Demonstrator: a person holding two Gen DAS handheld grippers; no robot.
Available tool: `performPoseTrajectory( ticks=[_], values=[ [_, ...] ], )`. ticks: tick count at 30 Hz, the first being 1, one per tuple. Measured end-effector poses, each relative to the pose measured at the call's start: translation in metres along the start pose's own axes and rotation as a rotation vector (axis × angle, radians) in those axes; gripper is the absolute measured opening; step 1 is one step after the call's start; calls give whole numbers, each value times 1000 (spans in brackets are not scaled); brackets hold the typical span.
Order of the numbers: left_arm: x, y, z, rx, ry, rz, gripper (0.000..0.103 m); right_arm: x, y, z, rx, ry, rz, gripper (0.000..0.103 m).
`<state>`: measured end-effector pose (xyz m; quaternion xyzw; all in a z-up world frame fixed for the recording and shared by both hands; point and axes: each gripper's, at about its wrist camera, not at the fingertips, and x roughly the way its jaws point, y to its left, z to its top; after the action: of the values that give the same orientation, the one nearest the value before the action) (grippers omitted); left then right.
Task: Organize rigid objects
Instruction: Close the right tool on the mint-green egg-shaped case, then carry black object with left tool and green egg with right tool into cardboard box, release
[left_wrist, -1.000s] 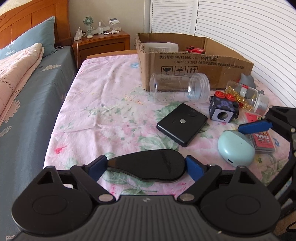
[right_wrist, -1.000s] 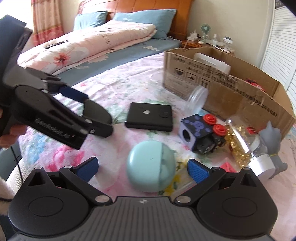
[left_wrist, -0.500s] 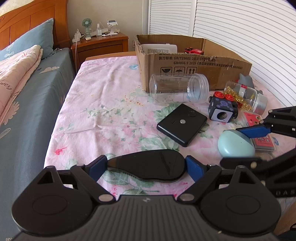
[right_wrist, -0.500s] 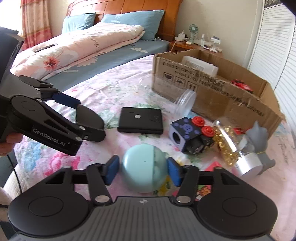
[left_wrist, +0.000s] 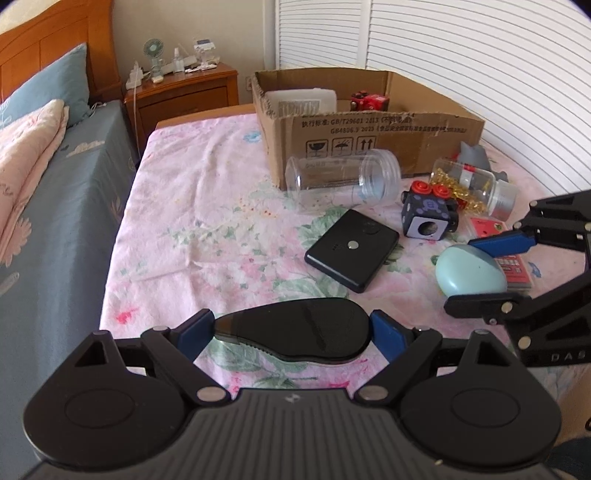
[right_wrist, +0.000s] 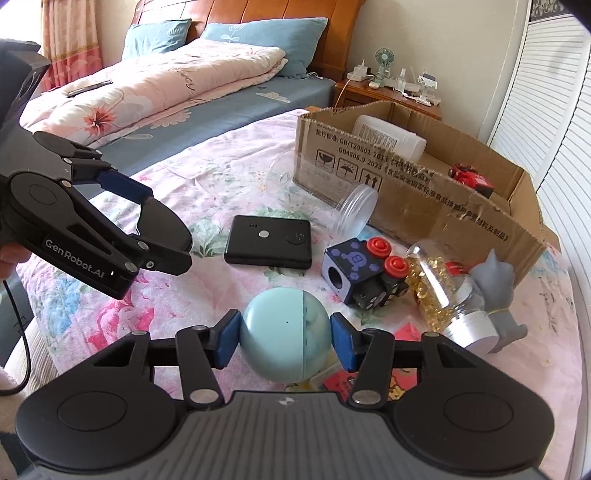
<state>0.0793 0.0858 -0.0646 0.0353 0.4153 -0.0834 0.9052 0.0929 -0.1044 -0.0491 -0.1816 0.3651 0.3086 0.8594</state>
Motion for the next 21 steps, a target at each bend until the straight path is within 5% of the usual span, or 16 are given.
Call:
performPoseTrajectory(
  ticks=[8,21],
  values=[
    [-18,-3,33,79,-29,-57,89,-23,-11,14,-42,-32,-9,58],
    [-4,-20,139,137,-187,-76,90,-45,-64,45,-21,-106,-85,58]
  ],
)
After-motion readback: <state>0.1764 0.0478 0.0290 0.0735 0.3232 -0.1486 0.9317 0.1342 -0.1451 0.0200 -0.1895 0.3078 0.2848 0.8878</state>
